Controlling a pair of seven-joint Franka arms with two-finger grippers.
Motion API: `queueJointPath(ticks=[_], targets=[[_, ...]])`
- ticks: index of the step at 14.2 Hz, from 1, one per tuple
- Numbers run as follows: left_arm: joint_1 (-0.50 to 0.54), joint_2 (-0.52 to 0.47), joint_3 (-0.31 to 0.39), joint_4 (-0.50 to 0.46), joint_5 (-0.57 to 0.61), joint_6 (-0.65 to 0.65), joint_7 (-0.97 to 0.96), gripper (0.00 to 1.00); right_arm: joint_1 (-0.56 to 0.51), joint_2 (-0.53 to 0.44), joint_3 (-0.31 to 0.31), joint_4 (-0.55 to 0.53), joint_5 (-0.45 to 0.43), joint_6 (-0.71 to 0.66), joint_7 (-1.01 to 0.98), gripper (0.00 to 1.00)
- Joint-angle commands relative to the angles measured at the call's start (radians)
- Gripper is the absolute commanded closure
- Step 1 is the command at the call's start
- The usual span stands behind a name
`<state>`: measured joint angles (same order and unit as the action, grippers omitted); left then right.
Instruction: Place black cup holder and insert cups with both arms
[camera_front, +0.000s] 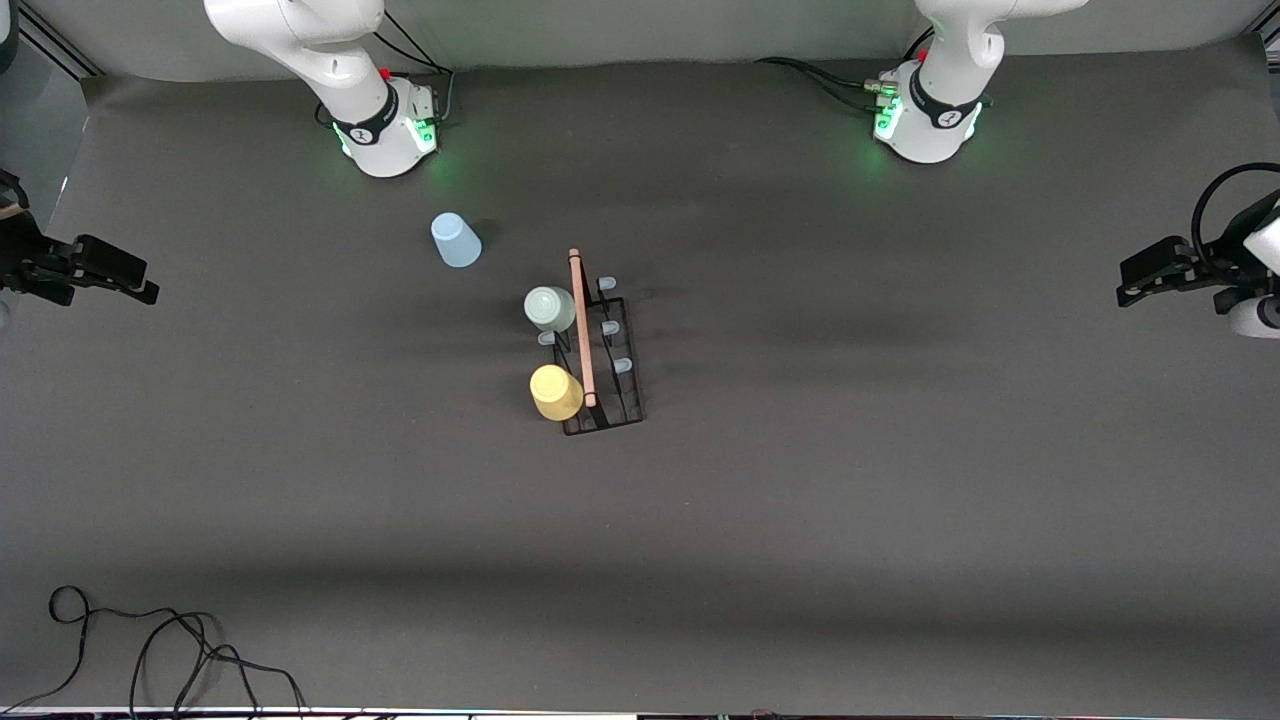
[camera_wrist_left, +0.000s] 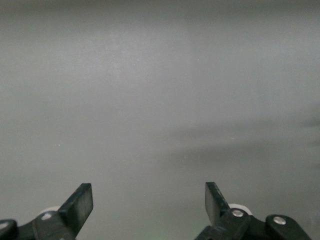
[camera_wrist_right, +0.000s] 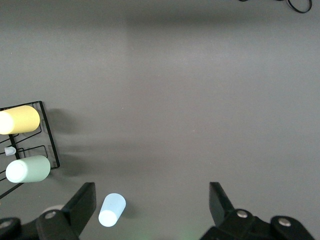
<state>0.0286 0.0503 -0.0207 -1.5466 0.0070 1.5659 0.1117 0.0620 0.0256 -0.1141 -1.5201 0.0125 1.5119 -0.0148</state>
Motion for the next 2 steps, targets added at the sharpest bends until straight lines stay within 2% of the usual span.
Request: queueJointPath(ticks=[1,2], targets=[[-0.006,-0.012,0.002,-0.003,-0.002,-0.003,-0.003,0.00,0.004,-0.012,-0.006,-0.006,-0.003,0.002,-0.010,0.00],[-0.006,-0.012,0.002,-0.003,-0.002,-0.001,-0.003,0.00,0.004,-0.010,-0.006,-0.006,-0.003,0.004,-0.010,0.00]])
